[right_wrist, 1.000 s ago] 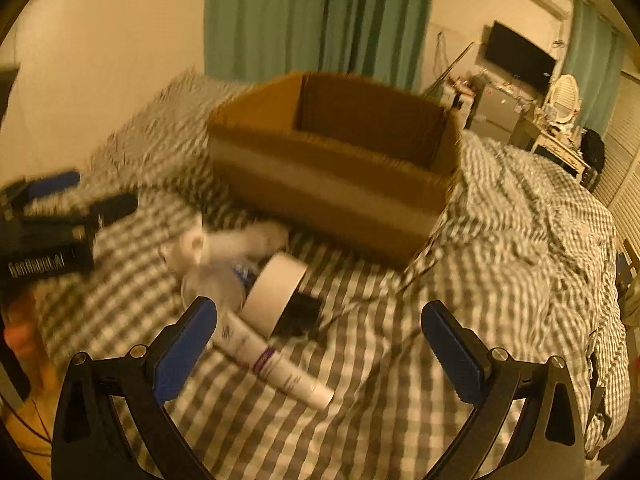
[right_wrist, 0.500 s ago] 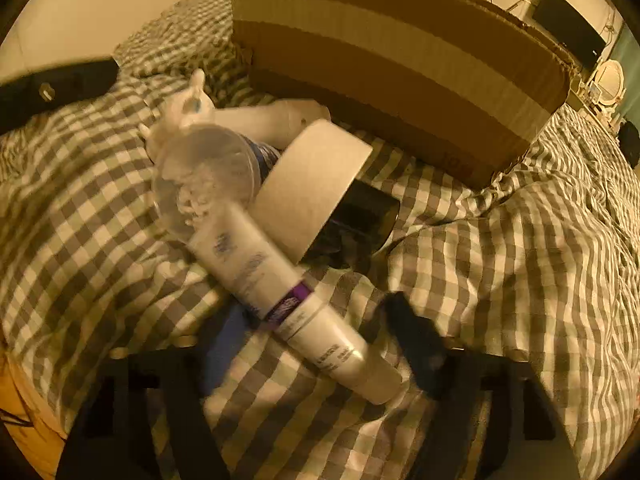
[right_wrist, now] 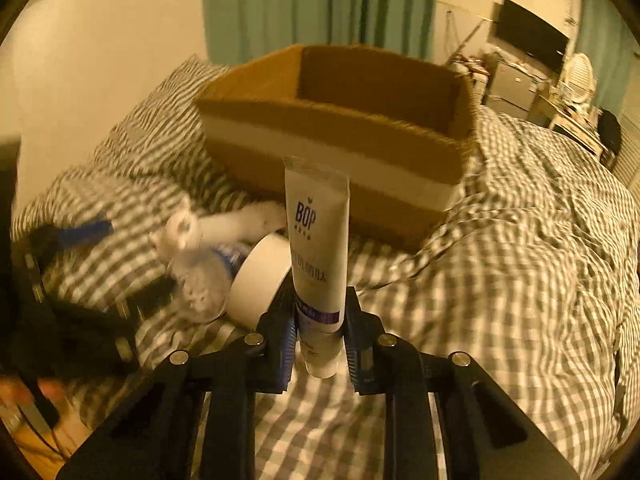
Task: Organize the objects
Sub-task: 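Grasp the white toothpaste tube with the right tool while the left tool grasps the clear swab cup, then carry the tube and swab cup over the box and open both tools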
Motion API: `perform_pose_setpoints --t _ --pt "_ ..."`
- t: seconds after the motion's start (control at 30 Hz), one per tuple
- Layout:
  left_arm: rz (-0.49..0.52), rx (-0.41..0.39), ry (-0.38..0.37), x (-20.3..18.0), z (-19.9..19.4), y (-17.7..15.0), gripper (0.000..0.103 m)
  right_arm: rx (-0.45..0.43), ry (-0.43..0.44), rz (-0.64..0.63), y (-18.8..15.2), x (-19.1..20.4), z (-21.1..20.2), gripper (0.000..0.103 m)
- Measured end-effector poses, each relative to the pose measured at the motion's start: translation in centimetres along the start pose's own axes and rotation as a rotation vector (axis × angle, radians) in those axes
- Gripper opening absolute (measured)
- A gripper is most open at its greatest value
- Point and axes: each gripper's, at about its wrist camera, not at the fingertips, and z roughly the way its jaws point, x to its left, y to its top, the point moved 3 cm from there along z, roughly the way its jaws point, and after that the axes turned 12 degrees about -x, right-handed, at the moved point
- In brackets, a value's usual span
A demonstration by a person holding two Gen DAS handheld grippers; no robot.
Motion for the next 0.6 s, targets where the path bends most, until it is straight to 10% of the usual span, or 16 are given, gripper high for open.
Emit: perform_pose_setpoints --t 0.4,0.6 --pt "0.034 0.075 -0.016 -1.6 5.0 -0.6 0.103 0.007 -0.004 0.028 0.3 0.1 0.1 0.020" --pt "0.037 0.121 -0.097 -2.0 5.2 -1.0 0.068 0.014 -0.011 0.031 0.2 -0.2 0.2 0.020"
